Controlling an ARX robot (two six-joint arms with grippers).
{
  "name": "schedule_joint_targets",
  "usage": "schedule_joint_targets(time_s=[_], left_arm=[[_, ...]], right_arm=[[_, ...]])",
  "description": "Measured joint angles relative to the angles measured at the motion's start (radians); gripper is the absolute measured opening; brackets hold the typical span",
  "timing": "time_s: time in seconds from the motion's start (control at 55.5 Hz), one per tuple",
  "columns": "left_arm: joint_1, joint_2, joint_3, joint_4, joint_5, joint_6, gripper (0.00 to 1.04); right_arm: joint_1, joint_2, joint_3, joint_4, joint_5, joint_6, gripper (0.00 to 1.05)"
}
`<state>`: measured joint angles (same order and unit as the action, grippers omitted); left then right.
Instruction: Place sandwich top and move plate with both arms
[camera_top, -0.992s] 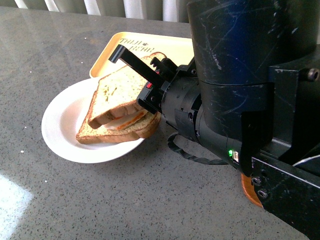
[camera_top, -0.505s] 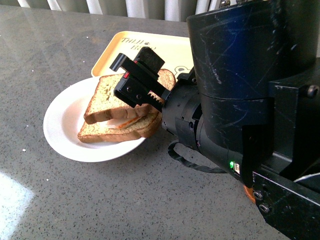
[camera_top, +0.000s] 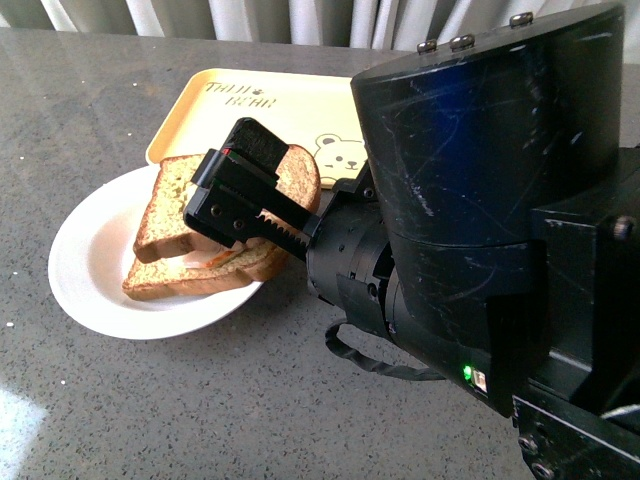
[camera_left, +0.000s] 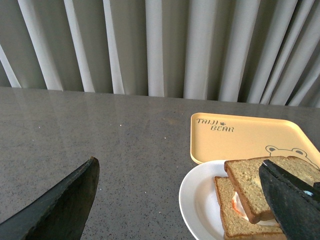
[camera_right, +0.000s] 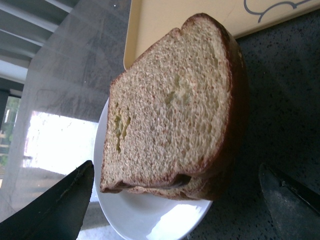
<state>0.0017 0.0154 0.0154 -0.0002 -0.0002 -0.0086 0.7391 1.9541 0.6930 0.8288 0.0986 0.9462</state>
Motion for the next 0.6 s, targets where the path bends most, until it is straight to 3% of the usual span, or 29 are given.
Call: schedule_joint_targets(time_s=[0.289,0.595], left_arm=[[0.000,0.000,0.000,0.000,0.000,0.000,0.96],[0.000,0.000,0.000,0.000,0.000,0.000,0.96]], right_arm=[[-0.100,-0.162,-0.115,-0.013,-0.042,-0.022,0.96],[-0.277,-0.386,-0.216,-0.116,-0.079,-0.103,0.96]])
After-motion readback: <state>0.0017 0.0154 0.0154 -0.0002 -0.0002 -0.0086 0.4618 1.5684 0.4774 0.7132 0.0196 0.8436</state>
